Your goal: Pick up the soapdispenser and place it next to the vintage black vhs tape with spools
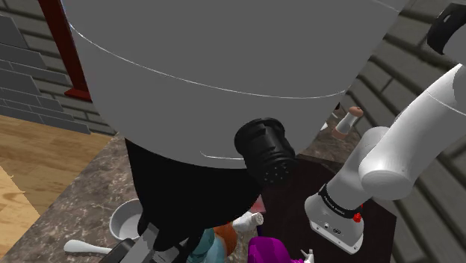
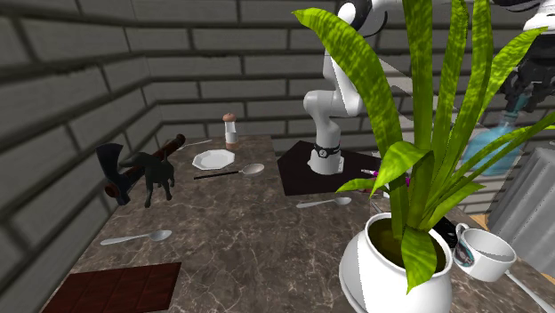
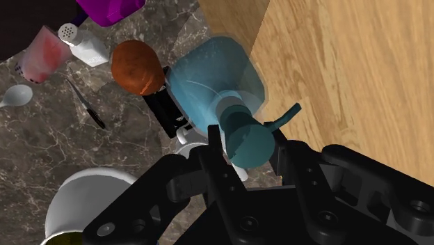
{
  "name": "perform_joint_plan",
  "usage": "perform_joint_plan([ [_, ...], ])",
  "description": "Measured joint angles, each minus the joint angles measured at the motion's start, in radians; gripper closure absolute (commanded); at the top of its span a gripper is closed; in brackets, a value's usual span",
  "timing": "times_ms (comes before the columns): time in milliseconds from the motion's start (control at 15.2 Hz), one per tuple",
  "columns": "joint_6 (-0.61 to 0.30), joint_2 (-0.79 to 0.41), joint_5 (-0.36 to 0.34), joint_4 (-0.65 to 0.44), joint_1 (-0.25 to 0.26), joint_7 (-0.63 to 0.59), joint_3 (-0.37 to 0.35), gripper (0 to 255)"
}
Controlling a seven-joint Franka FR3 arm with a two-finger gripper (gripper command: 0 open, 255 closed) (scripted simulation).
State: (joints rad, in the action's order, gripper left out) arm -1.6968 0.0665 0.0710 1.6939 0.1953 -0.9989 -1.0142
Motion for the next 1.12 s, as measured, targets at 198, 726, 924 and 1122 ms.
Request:
perform_joint_plan([
  [198,-0.040,0.004,0.004,0.042,0.001,0.002,0.000,255],
  [726,-0.152,0.019,0.019,0.163,0.002,0.017,0.003,255],
  [924,-0.190,0.015,0.017,0.199,0.002,0.016,0.000,255],
  [1122,-0.230,0.004,0.008,0.232,0.003,0.010,-0.005,255],
])
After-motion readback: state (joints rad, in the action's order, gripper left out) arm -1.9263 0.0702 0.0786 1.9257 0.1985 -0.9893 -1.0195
